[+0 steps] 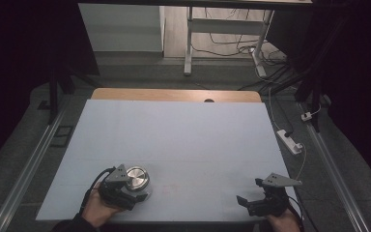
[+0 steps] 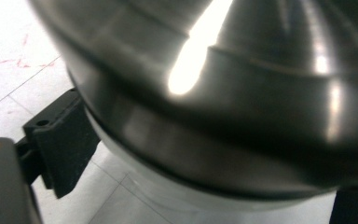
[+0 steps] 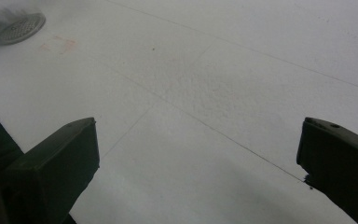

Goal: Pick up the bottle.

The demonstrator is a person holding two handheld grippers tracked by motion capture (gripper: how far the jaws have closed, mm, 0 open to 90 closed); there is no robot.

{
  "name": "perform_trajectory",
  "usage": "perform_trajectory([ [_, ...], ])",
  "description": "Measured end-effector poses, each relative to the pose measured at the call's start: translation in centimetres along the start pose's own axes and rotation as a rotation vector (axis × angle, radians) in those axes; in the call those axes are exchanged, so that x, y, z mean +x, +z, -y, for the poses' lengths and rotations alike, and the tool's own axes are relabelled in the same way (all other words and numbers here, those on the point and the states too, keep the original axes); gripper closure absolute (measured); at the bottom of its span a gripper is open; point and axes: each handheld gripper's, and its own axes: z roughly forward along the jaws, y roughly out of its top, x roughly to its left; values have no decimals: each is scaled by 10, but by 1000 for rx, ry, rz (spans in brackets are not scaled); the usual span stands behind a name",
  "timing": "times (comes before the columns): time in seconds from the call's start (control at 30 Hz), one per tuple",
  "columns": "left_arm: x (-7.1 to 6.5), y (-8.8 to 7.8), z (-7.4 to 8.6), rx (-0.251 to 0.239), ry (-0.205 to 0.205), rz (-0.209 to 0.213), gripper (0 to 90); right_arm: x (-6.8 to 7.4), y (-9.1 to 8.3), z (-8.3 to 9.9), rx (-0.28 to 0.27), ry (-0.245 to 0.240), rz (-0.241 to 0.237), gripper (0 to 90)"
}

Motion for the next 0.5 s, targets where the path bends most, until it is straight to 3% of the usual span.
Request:
perform_trajectory([
  [0.1, -2, -1, 0, -2, 18, -3, 138, 0, 0, 0, -1, -1, 0, 0],
  [0.2, -6, -3, -2, 8, 42, -35, 152, 0, 0, 0, -2, -2, 0, 0],
  [0.4, -7, -5, -4, 19, 28, -66, 156, 0, 0, 0, -1, -5, 1, 0],
  [0.5, -6, -8, -5, -6, 19, -75, 156, 0, 0, 0, 0, -5, 1, 0],
])
